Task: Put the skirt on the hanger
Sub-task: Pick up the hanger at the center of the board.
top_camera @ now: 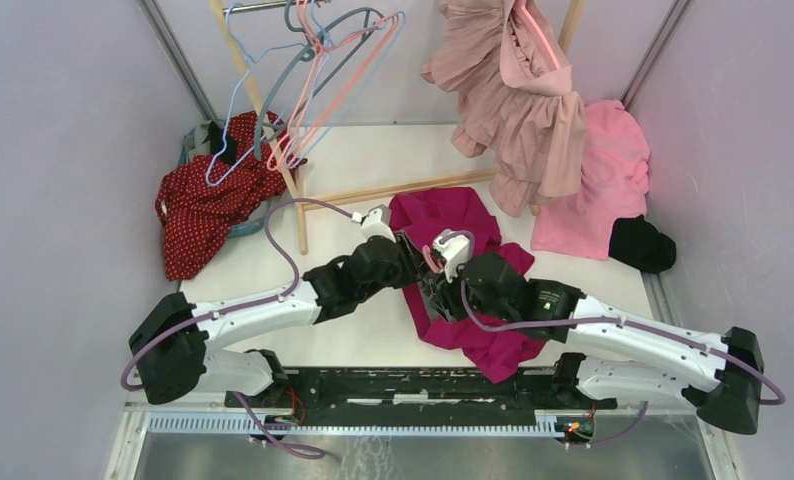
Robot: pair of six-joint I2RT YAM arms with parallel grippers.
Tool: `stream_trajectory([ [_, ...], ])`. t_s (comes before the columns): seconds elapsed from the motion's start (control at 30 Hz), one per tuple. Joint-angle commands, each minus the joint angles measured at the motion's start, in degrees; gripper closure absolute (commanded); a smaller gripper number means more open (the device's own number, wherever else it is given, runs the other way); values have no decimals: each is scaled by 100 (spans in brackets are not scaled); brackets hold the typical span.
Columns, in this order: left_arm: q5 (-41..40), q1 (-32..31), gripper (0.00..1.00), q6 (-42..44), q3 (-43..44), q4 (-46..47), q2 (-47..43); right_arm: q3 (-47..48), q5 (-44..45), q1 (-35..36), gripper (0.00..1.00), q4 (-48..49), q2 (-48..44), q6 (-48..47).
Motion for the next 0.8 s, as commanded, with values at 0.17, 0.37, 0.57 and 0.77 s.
stream_trajectory([
  [0.17, 15, 74, 55, 336, 364, 116, -42, 88, 1450, 18, 56, -342, 221, 274],
  [0.37, 45, 78, 55, 339, 416, 176, 12, 35, 1914, 10, 55, -484, 189, 259],
  [0.57, 66, 73, 54, 367, 513, 206, 85, -140, 2338, 7, 53, -210, 180, 195],
  [0.77, 117, 81, 54, 416, 624, 219, 154, -468, 2512, -42, 53, 493, 181, 46],
])
